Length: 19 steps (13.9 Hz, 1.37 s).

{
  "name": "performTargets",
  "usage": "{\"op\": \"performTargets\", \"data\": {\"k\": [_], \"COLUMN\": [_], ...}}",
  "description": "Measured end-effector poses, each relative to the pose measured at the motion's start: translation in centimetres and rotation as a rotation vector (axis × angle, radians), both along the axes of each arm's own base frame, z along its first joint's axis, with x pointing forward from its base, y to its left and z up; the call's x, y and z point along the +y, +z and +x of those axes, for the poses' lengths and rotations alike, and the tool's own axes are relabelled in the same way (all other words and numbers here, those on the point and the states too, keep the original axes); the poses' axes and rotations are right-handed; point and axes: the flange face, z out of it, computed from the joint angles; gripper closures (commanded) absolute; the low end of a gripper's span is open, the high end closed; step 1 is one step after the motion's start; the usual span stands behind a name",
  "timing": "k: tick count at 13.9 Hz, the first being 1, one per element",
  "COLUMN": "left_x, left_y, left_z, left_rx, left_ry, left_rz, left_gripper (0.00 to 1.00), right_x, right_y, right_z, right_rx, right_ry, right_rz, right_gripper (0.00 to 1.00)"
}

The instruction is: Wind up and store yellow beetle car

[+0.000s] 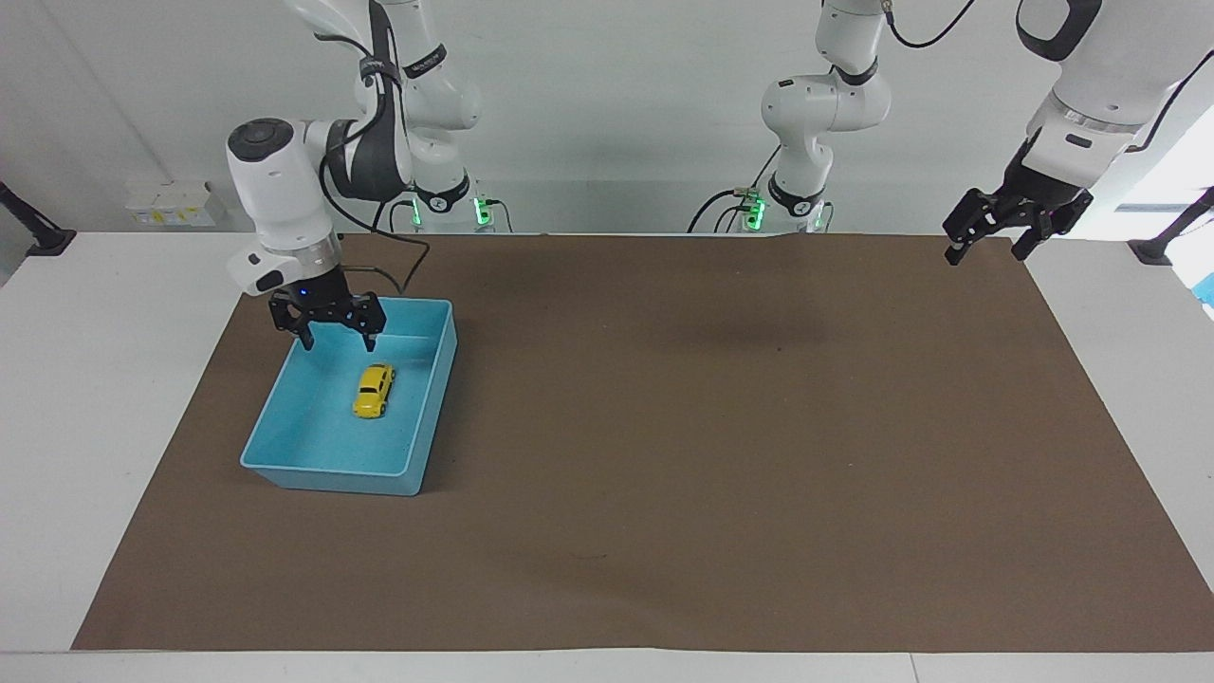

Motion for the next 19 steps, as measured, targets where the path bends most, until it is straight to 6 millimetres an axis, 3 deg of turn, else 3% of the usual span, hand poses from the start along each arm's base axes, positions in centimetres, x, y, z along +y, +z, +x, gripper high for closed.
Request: {"op": "performTargets", "data": {"k": [5,9,15,19], "left_x": [0.0,0.0,0.0,0.0], "left_y": [0.0,0.0,0.0,0.0], "left_z": [0.0,0.0,0.0,0.0], "left_rx": [0.000,0.000,0.000,0.000], "left_ry": [0.000,0.000,0.000,0.000], "left_rz": [0.000,0.000,0.000,0.000], "left_gripper": [0.00,0.00,0.00,0.00], "right_x": [0.8,1.5,1.1,1.3], "right_y": [8.3,12.2,15.6,14.9], "right_z": [0.4,0.6,2.0,2.6], "right_rx": [0.069,0.116,0.183,0.169], "right_ry": [-0.156,-0.176,-0.177,-0.163], "right_rz": [0.012,0.061,0.079,0.081], "right_gripper": [0.00,0.00,0.00,0.00]}}
